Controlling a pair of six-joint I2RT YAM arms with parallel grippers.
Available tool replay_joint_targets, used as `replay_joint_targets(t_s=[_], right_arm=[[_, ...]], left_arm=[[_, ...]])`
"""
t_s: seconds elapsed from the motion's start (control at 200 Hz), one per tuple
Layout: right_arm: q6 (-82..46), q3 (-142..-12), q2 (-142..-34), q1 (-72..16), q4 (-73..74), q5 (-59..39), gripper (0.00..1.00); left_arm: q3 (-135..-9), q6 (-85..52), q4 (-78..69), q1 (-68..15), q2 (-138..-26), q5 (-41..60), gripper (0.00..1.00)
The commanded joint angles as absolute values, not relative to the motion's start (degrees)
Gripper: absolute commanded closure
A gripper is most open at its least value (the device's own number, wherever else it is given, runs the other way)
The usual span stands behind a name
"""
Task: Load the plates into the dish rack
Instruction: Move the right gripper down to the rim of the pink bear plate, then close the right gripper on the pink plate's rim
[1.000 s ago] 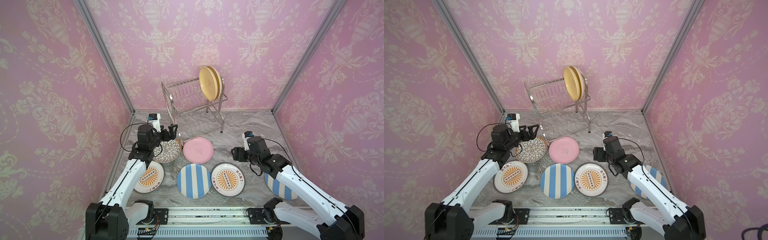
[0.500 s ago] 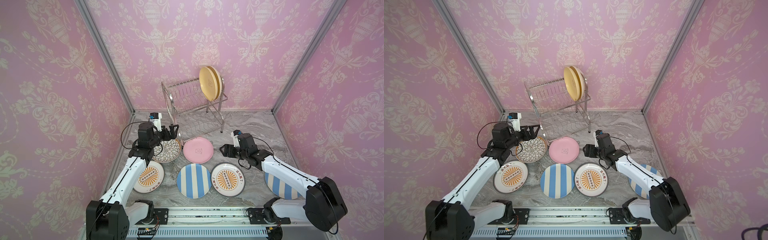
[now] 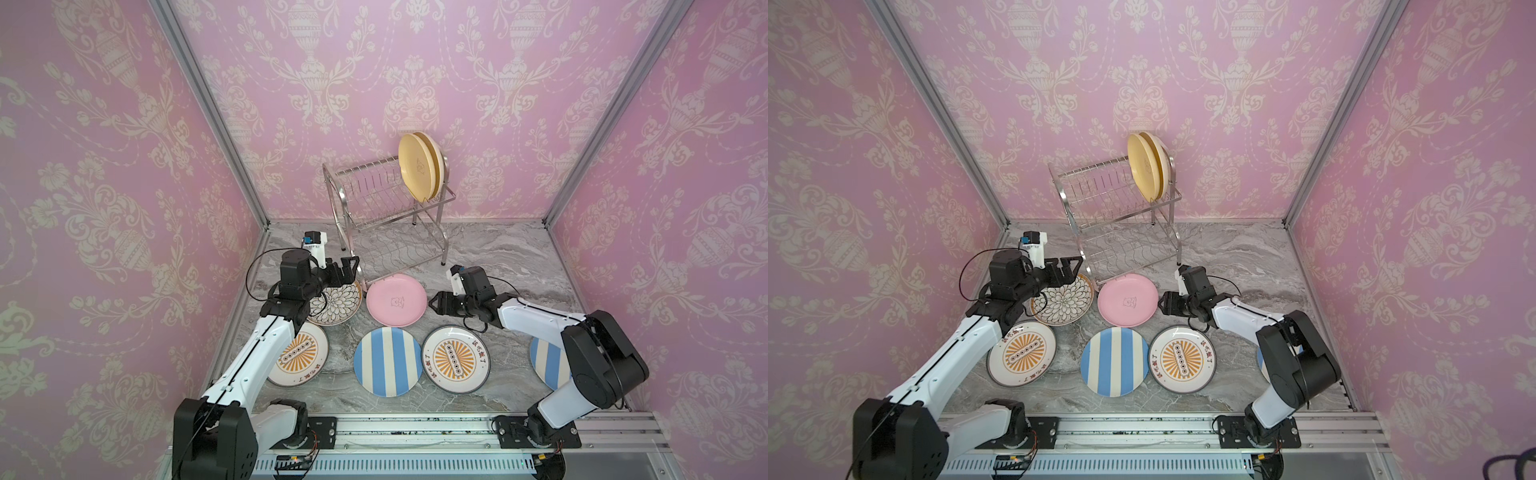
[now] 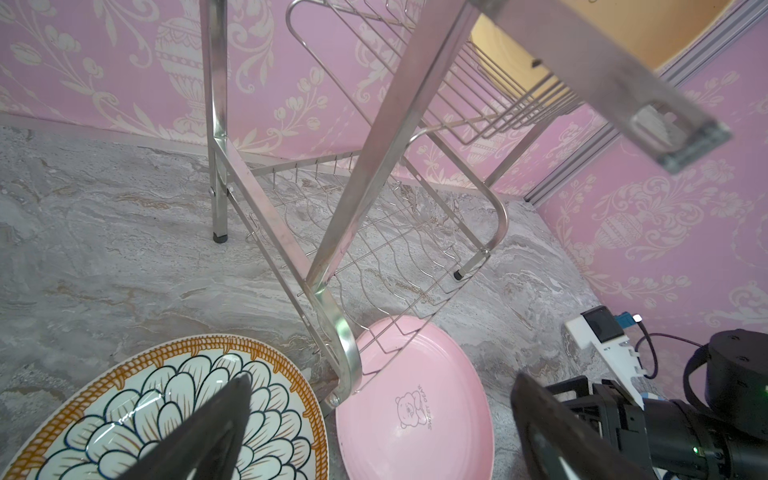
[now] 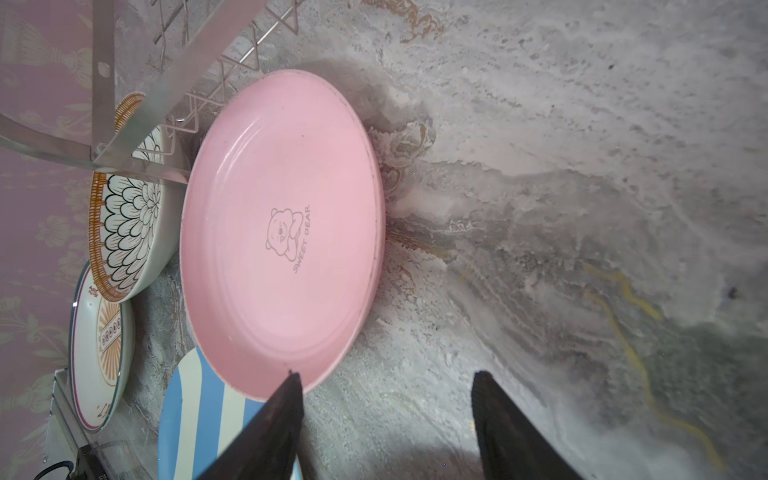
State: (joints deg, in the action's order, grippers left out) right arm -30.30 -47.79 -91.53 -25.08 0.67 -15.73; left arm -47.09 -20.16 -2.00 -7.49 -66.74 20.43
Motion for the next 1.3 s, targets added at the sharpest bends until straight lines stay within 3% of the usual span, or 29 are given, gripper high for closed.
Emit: replay_joint_targets(t_s=[0.0,0.255,0.766,1.296], right_arm=[[-32.02,-49.24,-93.19,-24.52,4.12,-18.14,0.35],[-33.93,-50.53,-98.67,-24.05,8.56,-23.0,0.41],[-33.57,-54.21,-104.45,-25.36,7.12,-21.98,0.45],[-33.92,-56.9,-107.32,-26.63,6.58,-21.19,0.65]], left_arm=[[-47.77,-17.96,-2.08,-7.91,-67.21,21.44,0.01],[-47.99,-17.69,-3.23,-7.84,-68.9,21.97,0.01],[-49.13,-16.35,-3.13,-7.83,-70.31,22.61,0.01],[-50.01,-14.88,-4.39,-7.83,-70.78,22.59,0.01]])
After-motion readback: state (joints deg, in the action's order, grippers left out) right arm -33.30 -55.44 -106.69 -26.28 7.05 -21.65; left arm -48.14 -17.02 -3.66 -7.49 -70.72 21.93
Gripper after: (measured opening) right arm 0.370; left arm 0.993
